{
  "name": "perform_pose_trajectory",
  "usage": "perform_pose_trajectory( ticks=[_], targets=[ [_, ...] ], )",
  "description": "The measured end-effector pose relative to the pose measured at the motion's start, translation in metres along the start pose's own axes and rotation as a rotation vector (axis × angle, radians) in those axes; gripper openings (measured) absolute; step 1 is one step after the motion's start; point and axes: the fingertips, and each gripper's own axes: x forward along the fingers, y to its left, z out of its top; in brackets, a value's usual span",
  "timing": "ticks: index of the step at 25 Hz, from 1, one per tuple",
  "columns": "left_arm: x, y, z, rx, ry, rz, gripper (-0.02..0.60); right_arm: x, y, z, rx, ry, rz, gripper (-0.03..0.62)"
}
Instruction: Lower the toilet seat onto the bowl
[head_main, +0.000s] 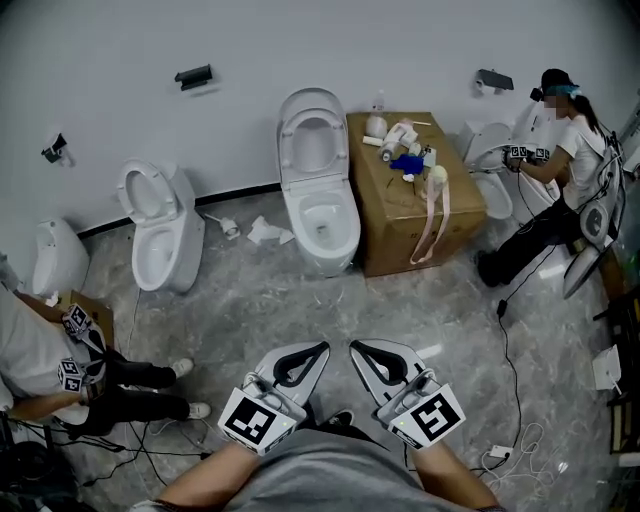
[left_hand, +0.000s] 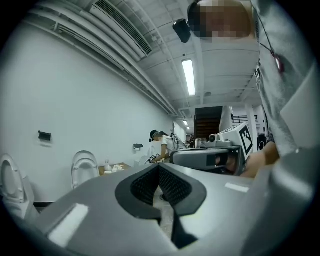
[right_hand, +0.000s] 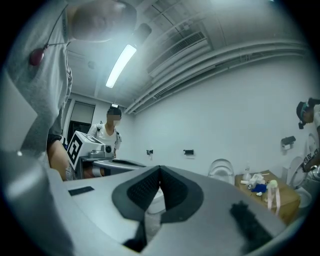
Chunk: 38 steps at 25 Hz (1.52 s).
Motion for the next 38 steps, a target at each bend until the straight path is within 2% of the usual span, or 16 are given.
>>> perform_pose_trajectory(
  ticks=[9,13,20,31,38],
  targets=[
    [0.016,0.032,0.003,0.006,0.012,-0.004,0.006,0.027,-0.027,-0.001,0.004,0.006,-0.013,0.005],
    [0.031,0.064,0.005,0.028,0.010,-0.002,0.008,0.052,-0.049,0.002,0.003,0.013,-0.028,0.005],
    [0.055,0.121,0.014,0.010,-0.004,-0.010,0.008,0.103,-0.079,-0.001,0.005,0.043,-0.030,0.005],
    [0.078,0.197,0.022,-0.001,-0.018,-0.053,0.008,0.182,-0.112,-0.004,0.072,0.056,-0.049,0.005],
    [0.084,0.242,0.022,-0.010,-0.008,-0.067,0.008,0.219,-0.129,-0.005,0.062,0.053,-0.081,0.005]
  ],
)
